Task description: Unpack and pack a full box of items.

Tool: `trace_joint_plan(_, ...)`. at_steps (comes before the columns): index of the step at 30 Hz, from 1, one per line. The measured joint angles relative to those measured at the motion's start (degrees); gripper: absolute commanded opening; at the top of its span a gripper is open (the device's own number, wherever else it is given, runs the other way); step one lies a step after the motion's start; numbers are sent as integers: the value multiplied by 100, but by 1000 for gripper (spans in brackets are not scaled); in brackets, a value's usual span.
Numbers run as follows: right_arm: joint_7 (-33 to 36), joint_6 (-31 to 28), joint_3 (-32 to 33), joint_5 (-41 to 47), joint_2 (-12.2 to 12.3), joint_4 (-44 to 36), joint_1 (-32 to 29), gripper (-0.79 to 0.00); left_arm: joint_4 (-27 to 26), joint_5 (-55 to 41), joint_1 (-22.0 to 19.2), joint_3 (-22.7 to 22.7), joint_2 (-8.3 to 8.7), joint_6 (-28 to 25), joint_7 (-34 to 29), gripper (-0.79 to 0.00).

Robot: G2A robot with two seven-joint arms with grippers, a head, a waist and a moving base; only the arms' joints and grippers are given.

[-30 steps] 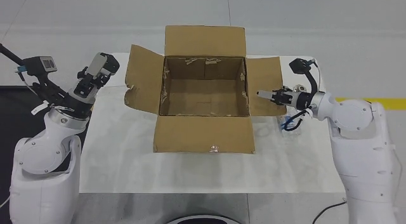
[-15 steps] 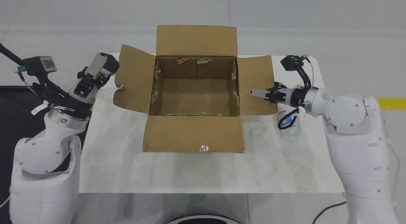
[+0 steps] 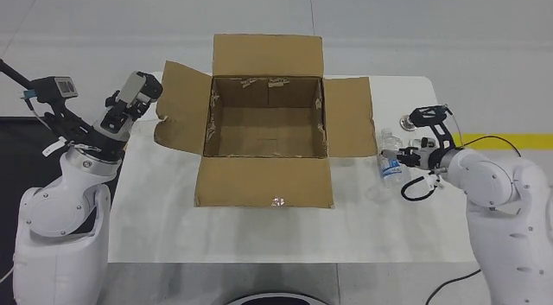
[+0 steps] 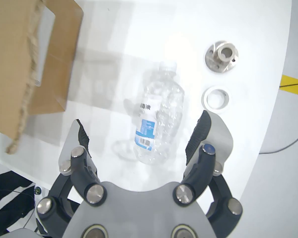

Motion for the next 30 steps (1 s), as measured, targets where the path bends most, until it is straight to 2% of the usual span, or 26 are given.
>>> trace_joint_plan(4,93,75,-182,-202,10,119,-33,0,0,0,0,0,0,0,0,0)
trace_joint_plan(11,-100,161,-500,-247,-10,865,225,0,0,0,0,0,0,0,0,0)
trace_joint_plan(18,-74,162,-767,-284,-21,1230,443,0,0,0,0,0,0,0,0,0)
trace_joint_plan(19,-75,174,-798,-314,-22,1268,469,-139,0,0,0,0,0,0,0,0)
trace_joint_plan(20,-76,195,-835,-349,-23,1315,502,-342,0,0,0,0,0,0,0,0)
trace_joint_plan(21,-78,206,-858,-366,-24,1346,523,-449,0,0,0,0,0,0,0,0)
trace_joint_plan(22,-81,210,-877,-374,-24,1373,542,-508,0,0,0,0,0,0,0,0)
trace_joint_plan(23,-83,212,-895,-374,-24,1403,564,-671,0,0,0,0,0,0,0,0)
trace_joint_plan(24,-83,213,-904,-370,-23,1421,578,-785,0,0,0,0,0,0,0,0)
trace_joint_plan(30,-92,189,-873,-307,-2,1471,616,-785,0,0,0,0,0,0,0,0)
